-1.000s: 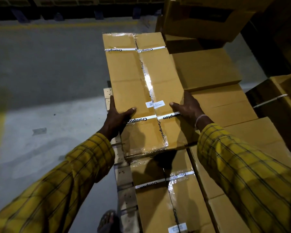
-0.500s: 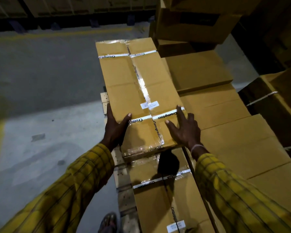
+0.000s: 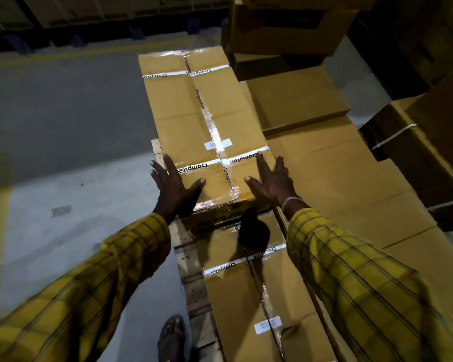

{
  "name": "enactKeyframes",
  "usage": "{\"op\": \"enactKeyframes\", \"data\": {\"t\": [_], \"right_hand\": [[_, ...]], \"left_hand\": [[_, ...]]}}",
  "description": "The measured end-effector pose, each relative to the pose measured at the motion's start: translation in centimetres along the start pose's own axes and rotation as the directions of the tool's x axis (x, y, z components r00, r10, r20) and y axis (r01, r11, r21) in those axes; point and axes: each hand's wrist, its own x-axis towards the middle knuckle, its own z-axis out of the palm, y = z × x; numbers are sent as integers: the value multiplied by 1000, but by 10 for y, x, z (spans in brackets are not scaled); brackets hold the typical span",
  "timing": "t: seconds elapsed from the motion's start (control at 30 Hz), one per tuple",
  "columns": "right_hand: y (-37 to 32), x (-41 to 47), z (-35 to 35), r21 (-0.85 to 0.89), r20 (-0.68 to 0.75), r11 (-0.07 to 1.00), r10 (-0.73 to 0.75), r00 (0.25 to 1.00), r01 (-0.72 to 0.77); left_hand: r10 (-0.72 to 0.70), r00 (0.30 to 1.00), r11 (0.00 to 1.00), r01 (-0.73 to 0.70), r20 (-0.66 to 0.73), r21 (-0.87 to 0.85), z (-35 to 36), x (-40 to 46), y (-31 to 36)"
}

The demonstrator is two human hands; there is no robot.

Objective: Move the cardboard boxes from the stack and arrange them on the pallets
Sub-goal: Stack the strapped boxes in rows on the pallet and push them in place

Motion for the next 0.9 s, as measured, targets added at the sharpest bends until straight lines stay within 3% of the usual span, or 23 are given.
{"op": "enactKeyframes", "data": {"t": [0.1,0.2,0.27,0.4,0.63,0.8,0.9], "right_hand": [[10,-24,7,1,13,1000,6,1000,-6],[25,-46,8,-12,17,1000,-16,1000,16],[39,-63,3,-42,-15,998,-42,999,42],[78,-109,-13,-10,-129,997,-71,989,71],[188,-232,-30,232,-212,972,29,977,22],[289,-332,-27,345,-156,933,169,973,-107],[346,-385,-28,382,-112,905,245,963,-186]], "left_hand": [[154,988,917,-155,31,367,19,-30,8],[193,967,811,-252,166,527,41,-56,26],[226,951,806,-305,212,507,57,-76,45],[317,927,883,-366,202,295,84,-124,89],[405,882,897,-435,240,85,140,-248,155],[255,868,951,-304,425,50,208,-346,169],[240,838,959,-284,489,16,245,-400,199]]}}
